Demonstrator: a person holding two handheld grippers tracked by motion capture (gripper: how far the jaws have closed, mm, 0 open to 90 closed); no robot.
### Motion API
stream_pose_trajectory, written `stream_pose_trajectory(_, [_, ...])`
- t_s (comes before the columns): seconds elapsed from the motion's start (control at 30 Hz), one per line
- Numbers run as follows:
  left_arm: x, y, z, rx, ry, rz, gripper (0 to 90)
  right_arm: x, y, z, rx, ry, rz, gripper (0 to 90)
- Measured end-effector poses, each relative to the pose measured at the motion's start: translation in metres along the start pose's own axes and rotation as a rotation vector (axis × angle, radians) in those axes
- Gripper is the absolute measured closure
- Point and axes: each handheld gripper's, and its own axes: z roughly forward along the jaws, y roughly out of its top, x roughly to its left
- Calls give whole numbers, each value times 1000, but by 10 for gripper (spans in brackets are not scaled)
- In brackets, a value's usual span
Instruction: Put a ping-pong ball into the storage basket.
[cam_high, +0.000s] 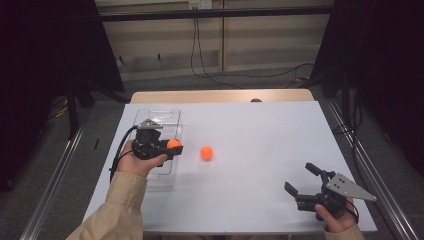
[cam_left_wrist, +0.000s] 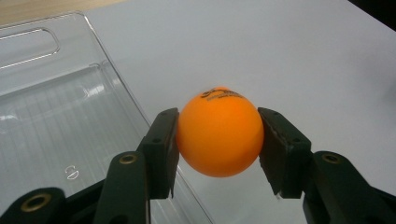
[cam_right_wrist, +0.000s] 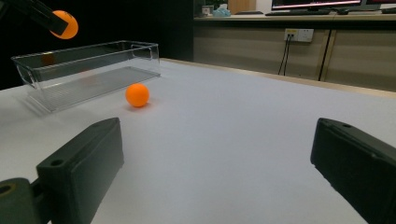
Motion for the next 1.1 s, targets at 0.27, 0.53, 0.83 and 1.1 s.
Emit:
stream_pose_trajectory(0.27, [5,-1,-1,-2,8,-8,511,0,0,0,-4,1,1,21])
stream_pose_trajectory(0.53, [11,-3,-2,18,18,-1,510,0,0,0,-2,2,4,21])
stream_pose_trajectory(0.83, [16,-4,-3,6,27,-13,511,0,0,0,-3,0,4,21])
stream_pose_trajectory(1.1, [20,-4,-4,22,39,-7,511,0,0,0,-3,0,4,21])
